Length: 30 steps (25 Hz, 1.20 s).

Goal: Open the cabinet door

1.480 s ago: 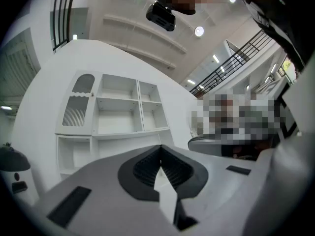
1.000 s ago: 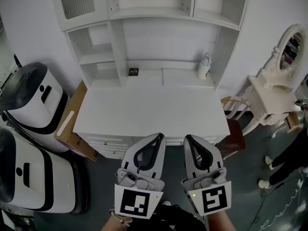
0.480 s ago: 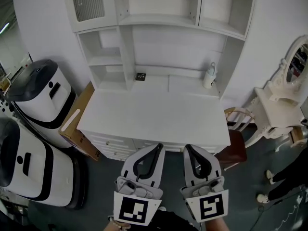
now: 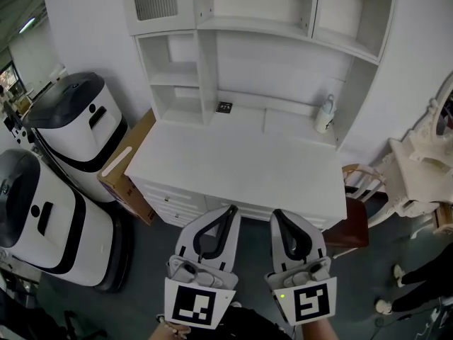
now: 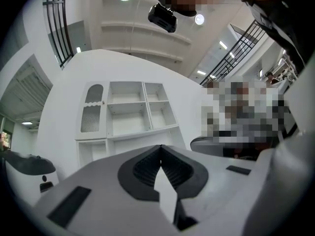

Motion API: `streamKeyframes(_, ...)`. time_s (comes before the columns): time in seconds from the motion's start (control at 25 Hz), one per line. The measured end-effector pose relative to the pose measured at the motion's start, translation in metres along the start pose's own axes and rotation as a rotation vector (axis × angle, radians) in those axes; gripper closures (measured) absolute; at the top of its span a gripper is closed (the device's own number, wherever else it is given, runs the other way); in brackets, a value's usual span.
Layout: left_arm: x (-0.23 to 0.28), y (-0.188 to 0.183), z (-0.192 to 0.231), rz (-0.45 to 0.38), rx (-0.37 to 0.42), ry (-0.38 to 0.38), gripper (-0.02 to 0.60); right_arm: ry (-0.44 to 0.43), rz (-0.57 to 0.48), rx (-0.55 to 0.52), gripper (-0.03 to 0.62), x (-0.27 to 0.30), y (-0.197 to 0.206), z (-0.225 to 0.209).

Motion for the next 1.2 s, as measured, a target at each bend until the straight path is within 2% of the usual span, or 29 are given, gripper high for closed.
streamKeyframes(0.32, 0.002, 0.004, 0.009, 0.014, 0.001, -0.037, 0.58, -0.036, -0.015, 0.015, 0.594, 0.013, 0.004, -0.001)
streamKeyframes(0.64, 0.017, 0.014, 0.029, 0.0, 0.012, -0.03, 0.58, -0.036, -0.022, 0.01, 0.594, 0.039, 0.011, -0.001)
streamKeyframes(0.76, 0.028, 0.023, 0.043, -0.007, 0.021, -0.021, 0.58, -0.025, -0.016, -0.006, 0.594, 0.055, 0.014, -0.001)
streamKeyframes(0.96, 0.05, 0.041, 0.071, -0.01, -0.009, -0.009, 0.58, -0.011, 0.011, -0.026, 0.594, 0.089, 0.024, -0.004)
streamKeyframes(1.2, 0.074, 0.054, 0.124, -0.016, 0.0, -0.027, 0.58, -0.037, 0.01, -0.021, 0.594, 0.152, 0.028, 0.003)
Point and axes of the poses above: the fingertips, and each gripper's own axes: x forward along the fingers, z to its left, y out of its underside, the point moved 7 cm from there along -x, backward along the fingers, and after that the axes turned 6 degrees about y, right-handed, at the moved point
